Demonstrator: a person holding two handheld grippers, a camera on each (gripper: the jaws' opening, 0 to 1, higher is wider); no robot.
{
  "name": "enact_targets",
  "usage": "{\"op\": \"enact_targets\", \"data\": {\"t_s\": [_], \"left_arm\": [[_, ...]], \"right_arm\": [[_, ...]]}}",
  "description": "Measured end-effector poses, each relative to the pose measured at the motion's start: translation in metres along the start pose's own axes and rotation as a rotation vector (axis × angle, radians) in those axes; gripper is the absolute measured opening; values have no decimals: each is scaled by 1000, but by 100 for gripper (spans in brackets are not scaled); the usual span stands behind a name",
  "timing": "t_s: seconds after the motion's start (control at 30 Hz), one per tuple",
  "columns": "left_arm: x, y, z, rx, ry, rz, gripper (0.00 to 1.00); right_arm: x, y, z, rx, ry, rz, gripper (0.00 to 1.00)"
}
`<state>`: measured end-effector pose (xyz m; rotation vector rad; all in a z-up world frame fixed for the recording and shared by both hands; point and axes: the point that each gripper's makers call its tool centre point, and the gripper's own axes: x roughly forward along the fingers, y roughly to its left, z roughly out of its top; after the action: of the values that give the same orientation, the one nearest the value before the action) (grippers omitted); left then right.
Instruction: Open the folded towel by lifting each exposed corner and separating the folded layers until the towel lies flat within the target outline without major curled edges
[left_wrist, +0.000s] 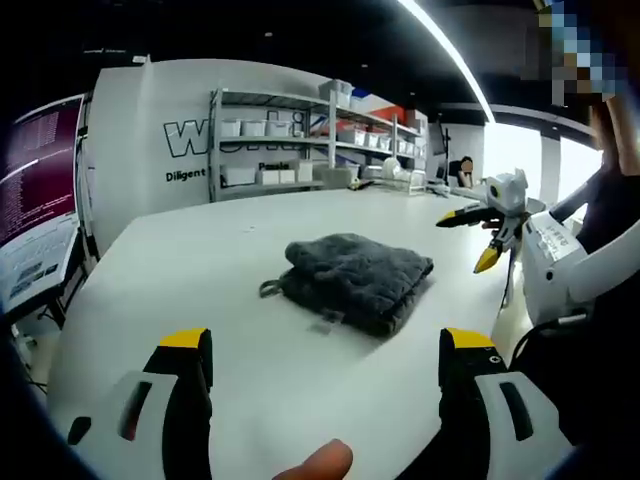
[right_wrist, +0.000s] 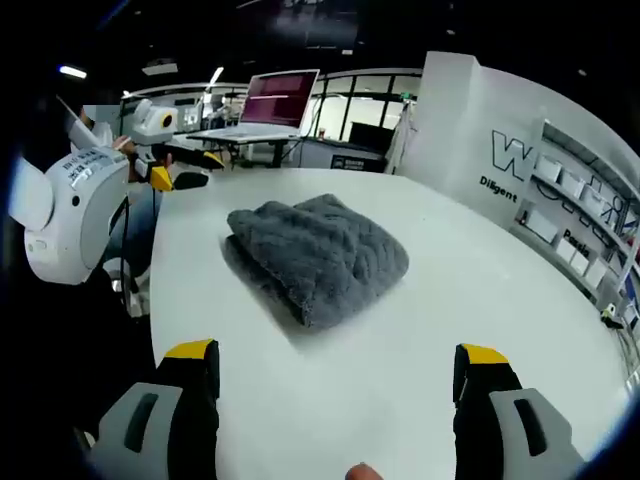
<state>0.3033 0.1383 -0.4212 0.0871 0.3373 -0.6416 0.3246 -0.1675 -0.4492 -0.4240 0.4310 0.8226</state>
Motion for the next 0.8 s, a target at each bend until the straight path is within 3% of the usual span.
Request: {"op": "enact_targets", "data": {"t_s": [0.8], "left_arm": [[-2,-2,-4,3,7,-1,92]], "right_arm": [[-1,3,2,-12,1,3,100]]}}
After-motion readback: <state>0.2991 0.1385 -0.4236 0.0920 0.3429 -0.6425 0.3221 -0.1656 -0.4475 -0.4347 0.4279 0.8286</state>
